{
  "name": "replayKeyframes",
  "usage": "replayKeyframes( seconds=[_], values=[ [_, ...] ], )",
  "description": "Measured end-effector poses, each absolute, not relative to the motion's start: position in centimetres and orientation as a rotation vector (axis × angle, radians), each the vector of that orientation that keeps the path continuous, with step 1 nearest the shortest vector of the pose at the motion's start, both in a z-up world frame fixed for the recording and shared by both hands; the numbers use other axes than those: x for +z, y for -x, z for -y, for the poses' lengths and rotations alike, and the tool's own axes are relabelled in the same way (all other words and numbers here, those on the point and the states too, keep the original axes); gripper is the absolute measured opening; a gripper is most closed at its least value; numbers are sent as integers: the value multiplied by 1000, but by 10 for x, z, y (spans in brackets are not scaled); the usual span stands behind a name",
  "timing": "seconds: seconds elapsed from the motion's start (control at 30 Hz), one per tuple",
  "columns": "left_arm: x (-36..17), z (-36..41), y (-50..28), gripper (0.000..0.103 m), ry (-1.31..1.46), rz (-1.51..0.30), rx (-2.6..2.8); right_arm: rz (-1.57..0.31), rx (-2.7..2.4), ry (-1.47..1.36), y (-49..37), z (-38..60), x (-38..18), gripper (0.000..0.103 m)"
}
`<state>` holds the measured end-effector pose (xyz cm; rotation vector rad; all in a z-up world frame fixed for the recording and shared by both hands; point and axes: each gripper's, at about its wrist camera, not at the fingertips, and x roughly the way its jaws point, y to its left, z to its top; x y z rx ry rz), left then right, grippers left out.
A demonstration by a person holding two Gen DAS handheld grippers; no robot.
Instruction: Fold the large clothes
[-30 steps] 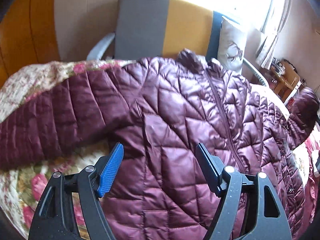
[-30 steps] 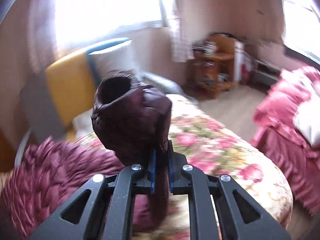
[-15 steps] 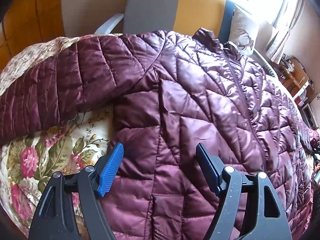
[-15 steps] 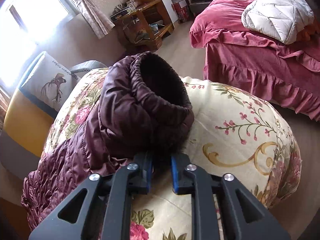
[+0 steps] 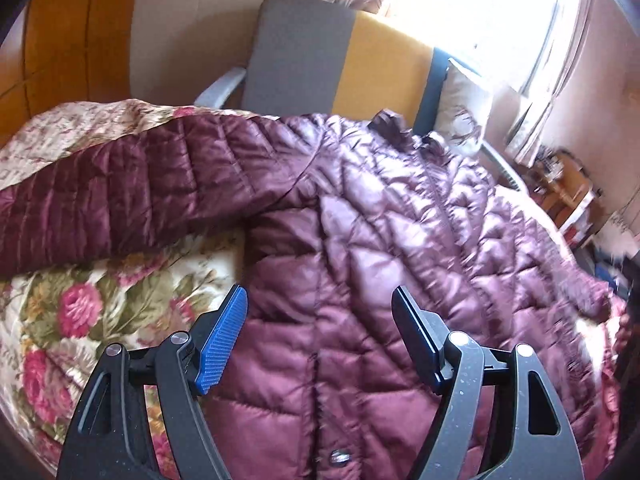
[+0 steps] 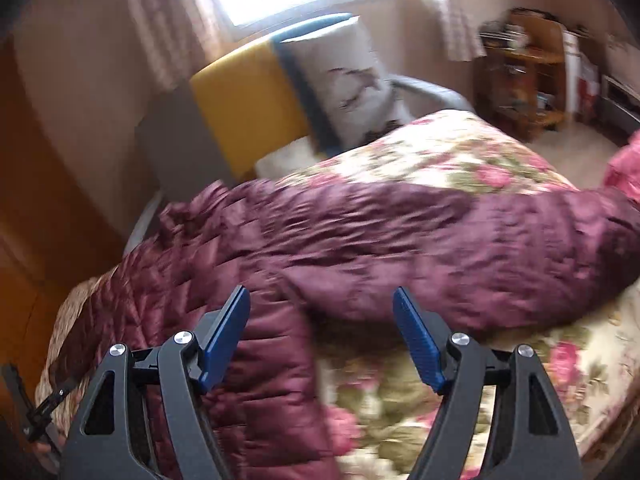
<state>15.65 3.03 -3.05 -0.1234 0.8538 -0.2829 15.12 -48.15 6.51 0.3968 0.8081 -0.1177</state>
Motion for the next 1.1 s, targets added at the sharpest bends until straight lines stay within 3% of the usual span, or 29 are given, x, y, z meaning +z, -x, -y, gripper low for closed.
replayKeyframes(
  seconds=[0.1, 0.23, 0.37, 0.6, 0.63, 0.7, 0.77, 0.93, 1.1],
  values=[
    [-52, -33, -150, 74, 104, -904, -265, -919, -31, -258, -176, 414, 28, 73],
    [-81, -37, -131, 73, 29, -926, -273, -994, -75, -201, -148, 403, -31, 69],
    [-85, -47, -115, 73, 40, -918, -304, -938, -65, -271, -113, 407, -34, 58],
    [-78, -54, -112, 73, 27, -938, -300, -969, -71, -263, -102, 406, -17, 58],
    [-73, -56, -113, 73, 36, -939, -294, -961, -62, -309, -100, 415, -7, 58],
    [-63, -56, -117, 76, 58, -927, -286, -866, -94, -432, -84, 450, 15, 75],
    [-48, -56, -121, 82, 94, -884, -279, -792, -185, -537, -64, 485, 26, 81],
    [-22, -40, -137, 88, 148, -822, -277, -644, -552, -880, 1, 617, 16, 80],
    [-21, -12, -147, 89, 135, -845, -316, -527, -726, -1145, 31, 710, -10, 72]
  ],
)
